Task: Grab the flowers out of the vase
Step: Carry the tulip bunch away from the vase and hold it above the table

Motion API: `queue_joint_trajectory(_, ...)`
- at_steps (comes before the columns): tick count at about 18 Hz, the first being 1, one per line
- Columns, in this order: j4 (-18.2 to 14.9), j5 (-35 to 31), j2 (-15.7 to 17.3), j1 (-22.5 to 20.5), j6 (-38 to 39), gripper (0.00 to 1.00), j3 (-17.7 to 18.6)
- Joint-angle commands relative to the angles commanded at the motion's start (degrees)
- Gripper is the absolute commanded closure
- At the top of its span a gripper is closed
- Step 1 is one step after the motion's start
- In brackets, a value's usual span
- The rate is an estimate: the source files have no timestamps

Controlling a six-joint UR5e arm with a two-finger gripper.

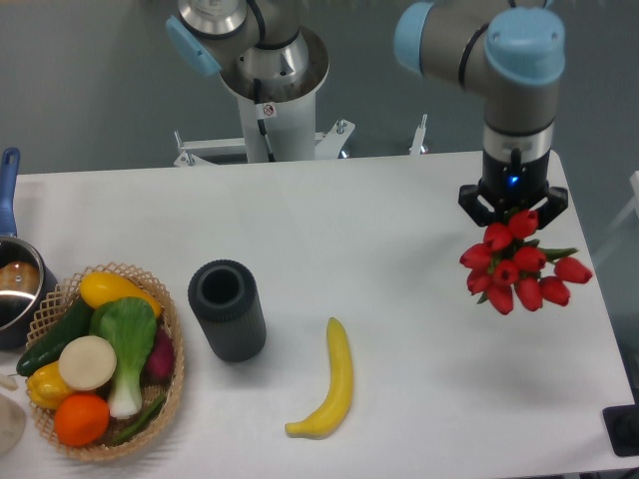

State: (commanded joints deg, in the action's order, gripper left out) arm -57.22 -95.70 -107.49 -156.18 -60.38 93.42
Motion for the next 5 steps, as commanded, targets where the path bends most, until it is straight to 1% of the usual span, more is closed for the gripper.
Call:
queue_joint_trajectory(2, 0.09, -0.45, -0.09, 0.09, -0.09, 1.0, 1.14)
queue_joint_trajectory(5, 0.09, -0.88, -0.35, 0.18, -0.35, 1.0, 1.67)
